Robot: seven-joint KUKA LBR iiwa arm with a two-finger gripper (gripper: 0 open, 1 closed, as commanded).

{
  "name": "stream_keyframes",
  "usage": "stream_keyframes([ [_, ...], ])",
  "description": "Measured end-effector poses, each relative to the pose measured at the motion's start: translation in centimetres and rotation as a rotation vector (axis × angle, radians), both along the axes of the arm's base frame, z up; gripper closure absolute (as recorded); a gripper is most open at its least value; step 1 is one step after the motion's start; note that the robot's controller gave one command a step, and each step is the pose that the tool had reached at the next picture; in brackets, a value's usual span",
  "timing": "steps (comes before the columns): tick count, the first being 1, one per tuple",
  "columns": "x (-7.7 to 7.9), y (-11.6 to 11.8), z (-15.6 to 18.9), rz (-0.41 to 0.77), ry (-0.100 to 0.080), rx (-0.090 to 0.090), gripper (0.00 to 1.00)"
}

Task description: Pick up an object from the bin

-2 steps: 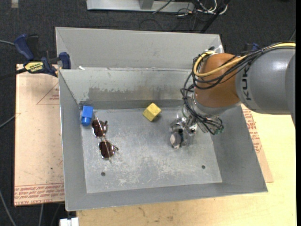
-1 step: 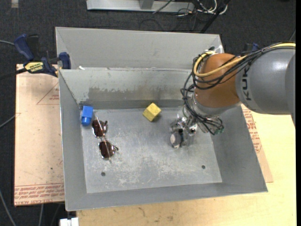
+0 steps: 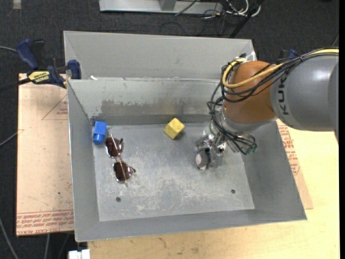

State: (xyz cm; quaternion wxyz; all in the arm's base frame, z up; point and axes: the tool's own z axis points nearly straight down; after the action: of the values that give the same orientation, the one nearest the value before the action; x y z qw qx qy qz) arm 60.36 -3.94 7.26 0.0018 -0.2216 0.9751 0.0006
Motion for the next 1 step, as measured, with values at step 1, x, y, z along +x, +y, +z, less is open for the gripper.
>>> stream_keyframes([
  [1,-0.02,0.02,0.69,0.001,0.002,0.0,1.0],
])
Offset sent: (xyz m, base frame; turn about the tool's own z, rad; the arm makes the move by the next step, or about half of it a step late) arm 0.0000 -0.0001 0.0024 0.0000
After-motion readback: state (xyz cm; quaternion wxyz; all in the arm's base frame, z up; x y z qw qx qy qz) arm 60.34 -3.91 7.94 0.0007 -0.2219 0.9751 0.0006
